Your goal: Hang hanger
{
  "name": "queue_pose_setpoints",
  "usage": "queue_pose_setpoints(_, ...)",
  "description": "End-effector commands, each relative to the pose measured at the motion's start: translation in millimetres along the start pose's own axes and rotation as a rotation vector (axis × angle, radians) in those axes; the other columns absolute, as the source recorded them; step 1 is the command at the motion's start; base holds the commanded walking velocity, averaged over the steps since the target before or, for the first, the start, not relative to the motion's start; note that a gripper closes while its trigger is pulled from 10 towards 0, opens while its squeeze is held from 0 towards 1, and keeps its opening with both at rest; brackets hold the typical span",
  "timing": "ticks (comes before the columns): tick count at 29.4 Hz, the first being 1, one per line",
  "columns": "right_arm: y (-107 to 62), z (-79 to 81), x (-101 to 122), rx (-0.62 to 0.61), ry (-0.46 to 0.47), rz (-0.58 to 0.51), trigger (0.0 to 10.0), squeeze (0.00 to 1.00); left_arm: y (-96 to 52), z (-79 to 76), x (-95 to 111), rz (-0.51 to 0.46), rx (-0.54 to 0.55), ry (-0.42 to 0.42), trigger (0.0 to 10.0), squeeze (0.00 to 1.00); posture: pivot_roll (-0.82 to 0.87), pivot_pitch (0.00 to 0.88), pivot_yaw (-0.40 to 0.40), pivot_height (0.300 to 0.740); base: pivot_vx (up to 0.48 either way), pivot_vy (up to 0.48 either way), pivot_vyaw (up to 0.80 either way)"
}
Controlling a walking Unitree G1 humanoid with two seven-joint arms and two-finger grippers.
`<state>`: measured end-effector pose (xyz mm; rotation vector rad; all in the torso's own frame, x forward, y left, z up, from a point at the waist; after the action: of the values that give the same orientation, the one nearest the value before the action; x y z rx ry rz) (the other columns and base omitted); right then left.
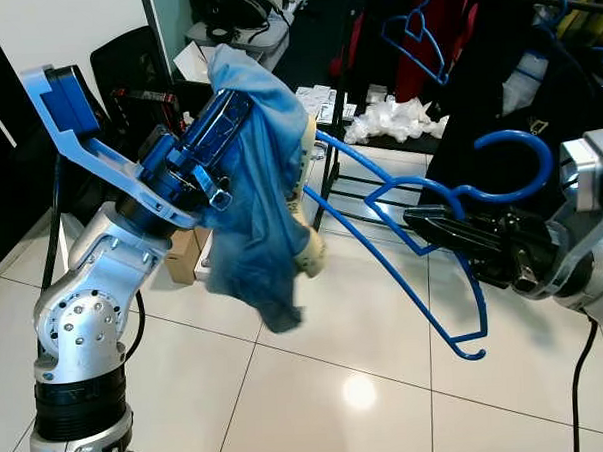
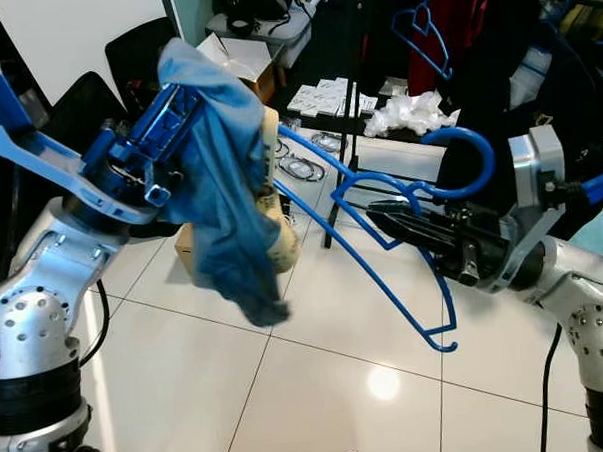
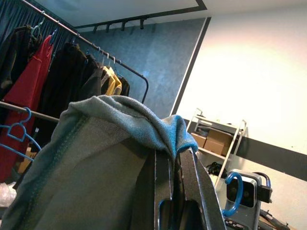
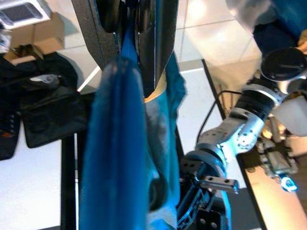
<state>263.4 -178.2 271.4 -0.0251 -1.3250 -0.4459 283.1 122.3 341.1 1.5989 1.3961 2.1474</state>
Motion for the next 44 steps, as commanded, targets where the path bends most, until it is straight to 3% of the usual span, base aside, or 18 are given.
queue_pose_setpoints(1,4.3,7.8,-2.3,0.059,0.018,0.010,10.0,0.00,-0.6,-3.0,1.3,-0.003,-0.012,-0.001,10.0,0.00,-0.03,0.130,0.014,0.740,0.000,0.000,0.00)
queue_pose_setpoints(6,1.0,6.9,-5.0,0.068,0.056,-0.002,10.0,0.00,-2.1,-1.1,5.2,-0.003,-0.014,0.010,10.0,0.00,-0.03,0.126,0.013,0.740,0.000,0.000,0.00)
queue_pose_setpoints(13,-4.5,-1.4,-23.0,0.000,0.059,0.096,10.0,0.00,-3.3,0.7,8.8,-0.006,-0.015,0.022,10.0,0.00,-0.03,0.127,0.014,0.740,0.000,0.000,0.00)
queue_pose_setpoints(26,8.4,-1.8,-13.7,0.019,0.043,0.004,10.0,0.00,-3.4,-14.2,7.1,0.002,-0.113,-0.026,10.0,0.00,-0.03,0.134,0.018,0.740,0.000,0.000,0.00)
queue_pose_setpoints(33,13.9,3.7,-8.0,0.058,0.026,-0.013,10.0,0.00,-5.0,-12.1,4.0,0.012,-0.098,-0.025,10.0,0.00,-0.03,0.136,0.017,0.740,0.000,0.000,0.00)
queue_pose_setpoints(39,12.1,9.1,6.6,0.099,0.025,-0.093,10.0,0.00,-6.8,0.4,6.4,0.009,-0.024,0.011,10.0,0.00,-0.03,0.139,0.017,0.740,0.000,0.000,0.00)
queue_pose_setpoints(40,9.1,9.9,10.4,0.104,0.029,-0.122,10.0,0.00,-8.1,10.9,9.4,0.007,0.033,0.044,10.0,0.00,-0.03,0.141,0.015,0.740,0.000,0.000,0.00)
queue_pose_setpoints(41,9.1,9.9,10.4,0.104,0.029,-0.122,10.0,0.00,-8.1,10.9,9.4,0.007,0.033,0.044,10.0,0.00,-0.03,0.141,0.015,0.740,0.000,0.000,0.00)
queue_pose_setpoints(42,5.5,9.7,12.6,0.101,0.037,-0.148,10.0,0.00,-10.9,28.3,15.5,-0.001,0.128,0.093,10.0,0.00,-0.03,0.139,0.015,0.740,0.000,0.000,0.00)
queue_pose_setpoints(44,4.8,9.0,12.5,0.096,0.040,-0.155,10.0,0.00,-12.3,34.4,17.8,-0.001,0.159,0.107,10.0,0.00,-0.03,0.138,0.014,0.740,0.000,0.000,0.00)
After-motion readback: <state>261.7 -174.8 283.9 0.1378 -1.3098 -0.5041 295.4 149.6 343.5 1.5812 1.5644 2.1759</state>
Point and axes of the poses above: a point about 5 cm out from each wrist's last joint towards the gripper, its own y axis pointing out of the wrist towards the gripper, its own x axis along the axis of the wrist's last joint, z = x × y, the point moved 3 cm from there along y, pointing out of the wrist towards the gripper, and after that the axes turned 15 degrees about y, right-handed, at the moved point
